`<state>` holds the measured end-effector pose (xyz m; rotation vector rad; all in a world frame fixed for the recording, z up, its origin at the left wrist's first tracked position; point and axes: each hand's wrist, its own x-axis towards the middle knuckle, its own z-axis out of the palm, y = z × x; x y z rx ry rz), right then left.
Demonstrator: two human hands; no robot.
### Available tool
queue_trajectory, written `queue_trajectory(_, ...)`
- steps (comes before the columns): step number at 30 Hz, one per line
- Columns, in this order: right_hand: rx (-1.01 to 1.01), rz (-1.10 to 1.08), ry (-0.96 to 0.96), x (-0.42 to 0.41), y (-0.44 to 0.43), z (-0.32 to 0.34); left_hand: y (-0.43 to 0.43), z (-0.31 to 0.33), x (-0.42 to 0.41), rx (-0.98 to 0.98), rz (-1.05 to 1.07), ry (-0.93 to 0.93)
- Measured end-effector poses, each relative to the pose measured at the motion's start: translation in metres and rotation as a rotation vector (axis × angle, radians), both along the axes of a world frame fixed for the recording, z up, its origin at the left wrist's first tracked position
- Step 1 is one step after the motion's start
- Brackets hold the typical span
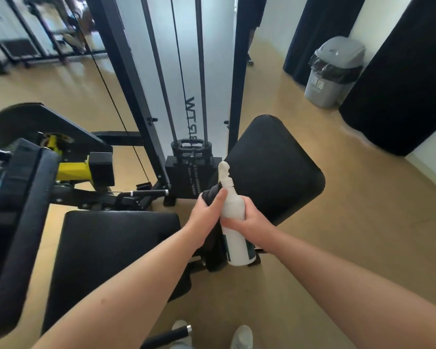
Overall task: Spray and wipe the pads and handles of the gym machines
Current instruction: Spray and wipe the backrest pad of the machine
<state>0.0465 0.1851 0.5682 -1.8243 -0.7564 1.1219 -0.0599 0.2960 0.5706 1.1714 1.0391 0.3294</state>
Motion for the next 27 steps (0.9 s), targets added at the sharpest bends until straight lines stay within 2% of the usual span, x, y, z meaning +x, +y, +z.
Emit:
queue_trajectory(6,-0.024,0.09,-0.092,-0.008,0.026,0.008,0.029,-0.009,-0.001,-0.191,0.066,-0.067)
queue_trajectory(12,-0.007,0.011,-0.139,-0.008,0.06,0.019,0.062,-0.011,0.005,-0.139,-0.004,-0.1)
queue_trajectory(16,-0.022,0.069,0.076,-0.001,0.085,0.029,0.08,-0.009,0.01,-0.082,-0.134,-0.053)
queue_trajectory(22,-0.112,0.03,0.224,0.003,0.096,0.029,0.103,-0.009,0.017,-0.031,-0.332,-0.004)
queue_trajectory(25,-0.119,-0.045,0.228,0.0,0.101,0.024,0.111,-0.011,0.023,-0.027,-0.352,0.006)
queue_trajectory(27,-0.105,-0.113,0.204,0.001,0.103,0.025,0.111,-0.012,0.027,0.094,-0.312,0.051)
